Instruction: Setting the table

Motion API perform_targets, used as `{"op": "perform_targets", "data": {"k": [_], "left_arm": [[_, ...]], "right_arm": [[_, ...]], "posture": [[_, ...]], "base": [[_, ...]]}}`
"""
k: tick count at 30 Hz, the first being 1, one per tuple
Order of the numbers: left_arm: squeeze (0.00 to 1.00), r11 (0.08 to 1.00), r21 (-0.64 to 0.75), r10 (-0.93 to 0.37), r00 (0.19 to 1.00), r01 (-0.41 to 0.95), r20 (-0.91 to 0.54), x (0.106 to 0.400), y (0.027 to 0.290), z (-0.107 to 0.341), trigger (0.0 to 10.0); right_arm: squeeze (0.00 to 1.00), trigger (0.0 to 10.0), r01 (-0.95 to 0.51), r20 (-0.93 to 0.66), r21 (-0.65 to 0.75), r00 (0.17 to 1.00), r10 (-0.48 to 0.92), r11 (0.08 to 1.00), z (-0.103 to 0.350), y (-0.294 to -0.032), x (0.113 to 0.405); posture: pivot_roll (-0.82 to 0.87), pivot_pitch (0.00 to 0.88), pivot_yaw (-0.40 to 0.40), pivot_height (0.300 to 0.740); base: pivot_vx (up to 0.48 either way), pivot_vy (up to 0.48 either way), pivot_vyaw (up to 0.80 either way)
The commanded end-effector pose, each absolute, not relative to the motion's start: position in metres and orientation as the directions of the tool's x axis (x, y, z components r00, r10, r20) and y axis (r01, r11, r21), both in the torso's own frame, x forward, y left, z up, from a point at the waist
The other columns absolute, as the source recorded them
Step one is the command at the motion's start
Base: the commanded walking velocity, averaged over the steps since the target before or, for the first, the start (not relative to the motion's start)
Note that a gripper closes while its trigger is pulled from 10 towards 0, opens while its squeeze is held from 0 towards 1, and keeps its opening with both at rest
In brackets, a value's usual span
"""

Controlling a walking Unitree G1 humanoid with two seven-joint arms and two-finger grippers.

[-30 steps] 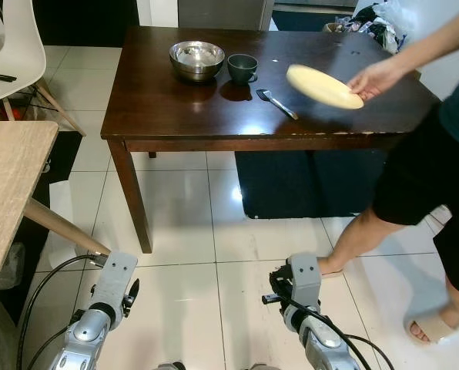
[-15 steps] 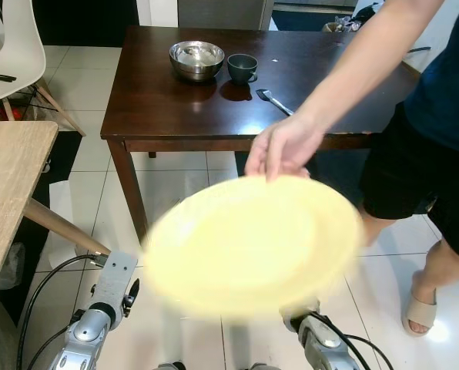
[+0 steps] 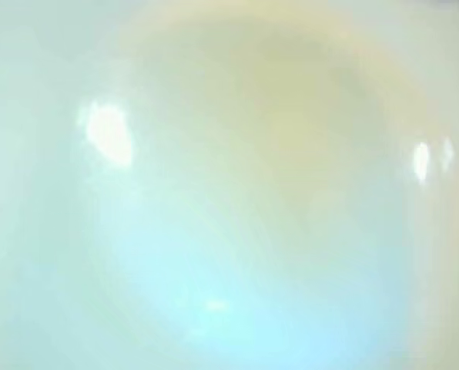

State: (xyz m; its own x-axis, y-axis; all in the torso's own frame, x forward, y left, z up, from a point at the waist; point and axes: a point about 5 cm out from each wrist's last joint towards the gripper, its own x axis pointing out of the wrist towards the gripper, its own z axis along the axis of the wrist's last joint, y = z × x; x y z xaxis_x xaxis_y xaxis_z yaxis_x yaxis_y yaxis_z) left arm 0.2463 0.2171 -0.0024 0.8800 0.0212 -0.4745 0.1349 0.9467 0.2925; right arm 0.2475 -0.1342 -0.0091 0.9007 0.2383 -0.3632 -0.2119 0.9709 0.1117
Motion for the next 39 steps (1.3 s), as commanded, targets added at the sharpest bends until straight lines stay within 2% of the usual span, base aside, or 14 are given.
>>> {"op": "perform_targets", "data": {"k": [1, 27, 34, 35, 38, 39], "left_arm": [[0.00, 0.946, 0.286, 0.013, 0.868, 0.150, -0.496, 0.242, 0.214, -0.008, 10.0], [0.00, 0.942, 0.299, 0.007, 0.880, 0.154, -0.475, 0.244, 0.215, -0.004, 10.0], [0.00, 0.945, 0.282, -0.075, 0.948, 0.168, -0.310, 0.254, 0.213, 0.043, 10.0], [0.00, 0.947, 0.289, -0.071, 0.971, 0.137, -0.227, 0.258, 0.212, 0.059, 10.0], [0.00, 0.950, 0.292, -0.064, 0.984, 0.112, -0.167, 0.260, 0.211, 0.071, 10.0], [0.00, 0.960, 0.279, -0.009, 1.000, 0.014, -0.019, 0.269, 0.210, 0.101, 10.0]], "right_arm": [[0.00, 10.0, -0.216, -0.379, 0.105, 0.894, 0.240, 0.971, -0.012, -0.136, 0.245], [0.00, 10.0, -0.222, -0.366, 0.089, 0.899, 0.239, 0.971, -0.010, -0.137, 0.246], [0.00, 10.0, -0.169, -0.237, 0.077, 0.954, 0.183, 0.983, 0.020, -0.155, 0.256], [0.00, 10.0, -0.161, -0.180, 0.078, 0.969, 0.172, 0.984, 0.034, -0.158, 0.260], [0.00, 10.0, -0.156, -0.140, 0.080, 0.976, 0.166, 0.985, 0.043, -0.161, 0.263], [0.00, 10.0, -0.172, -0.025, 0.112, 0.984, 0.176, 0.979, 0.072, -0.163, 0.270]], "posture": [[-0.11, 0.034, 0.001, 0.740], [-0.11, 0.031, 0.006, 0.740], [-0.10, 0.068, 0.011, 0.740], [-0.10, 0.074, 0.012, 0.740], [-0.10, 0.074, 0.012, 0.740], [-0.09, 0.092, 0.007, 0.740]], "base": [[0.000, 0.000, 0.00], [0.000, 0.000, 0.00], [0.000, 0.000, 0.00], [0.000, 0.000, 0.00], [0.000, 0.000, 0.00], [0.000, 0.000, 0.00]]}}
